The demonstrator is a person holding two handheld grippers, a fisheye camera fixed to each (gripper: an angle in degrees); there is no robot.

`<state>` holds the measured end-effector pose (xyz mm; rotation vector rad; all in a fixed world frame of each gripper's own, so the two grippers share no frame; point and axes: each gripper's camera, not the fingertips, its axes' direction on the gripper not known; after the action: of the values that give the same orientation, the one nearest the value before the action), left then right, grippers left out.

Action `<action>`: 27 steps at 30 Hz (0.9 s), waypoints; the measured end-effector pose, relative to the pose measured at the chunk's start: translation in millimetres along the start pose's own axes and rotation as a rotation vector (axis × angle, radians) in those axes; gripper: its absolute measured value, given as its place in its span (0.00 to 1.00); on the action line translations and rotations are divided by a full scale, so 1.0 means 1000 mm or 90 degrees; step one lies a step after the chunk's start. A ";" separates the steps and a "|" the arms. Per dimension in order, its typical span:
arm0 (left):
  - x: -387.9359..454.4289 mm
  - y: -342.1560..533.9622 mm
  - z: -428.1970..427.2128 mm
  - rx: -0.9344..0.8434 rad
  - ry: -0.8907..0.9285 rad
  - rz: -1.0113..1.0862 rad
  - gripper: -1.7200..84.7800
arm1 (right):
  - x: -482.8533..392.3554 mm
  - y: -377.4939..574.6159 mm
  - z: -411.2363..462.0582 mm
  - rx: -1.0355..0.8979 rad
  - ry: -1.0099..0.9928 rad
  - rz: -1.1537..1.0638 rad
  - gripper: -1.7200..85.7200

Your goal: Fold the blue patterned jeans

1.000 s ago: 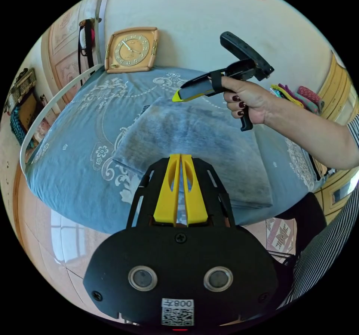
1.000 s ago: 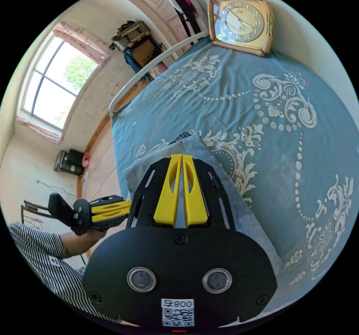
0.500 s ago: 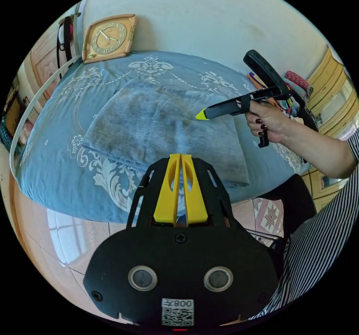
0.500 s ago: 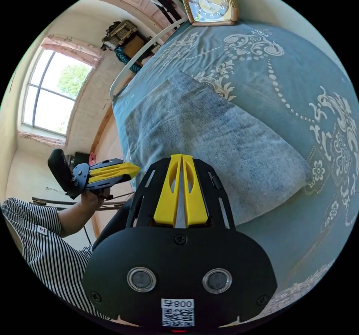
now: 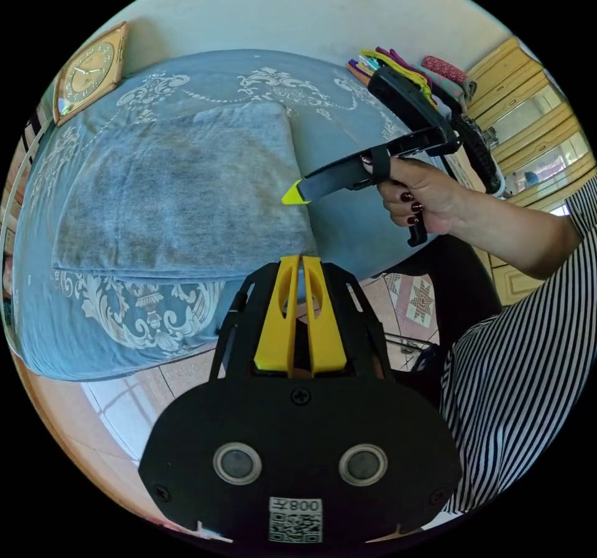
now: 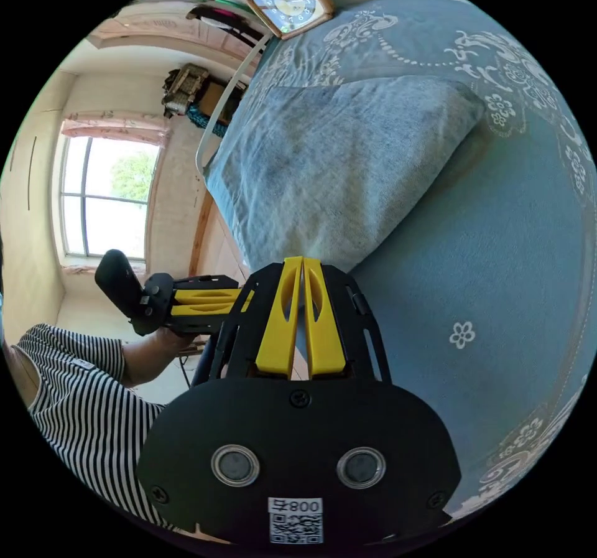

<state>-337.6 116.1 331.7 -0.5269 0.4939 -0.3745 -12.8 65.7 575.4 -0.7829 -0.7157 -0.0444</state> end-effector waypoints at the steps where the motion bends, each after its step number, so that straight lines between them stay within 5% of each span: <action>1: -0.001 0.000 0.002 -0.005 0.028 -0.004 0.07 | 0.008 0.008 -0.008 0.005 -0.012 0.004 0.03; 12: -0.037 -0.003 0.023 -0.050 0.098 -0.075 0.05 | 0.107 0.086 -0.024 -0.010 -0.249 0.179 0.10; 27: -0.069 0.021 0.008 0.005 0.100 -0.052 0.03 | 0.160 0.125 -0.035 -0.003 -0.354 0.221 0.11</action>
<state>-385.3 167.8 349.9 -0.5128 0.6235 -0.4984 166.2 167.7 575.7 -0.9245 -1.0917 0.5030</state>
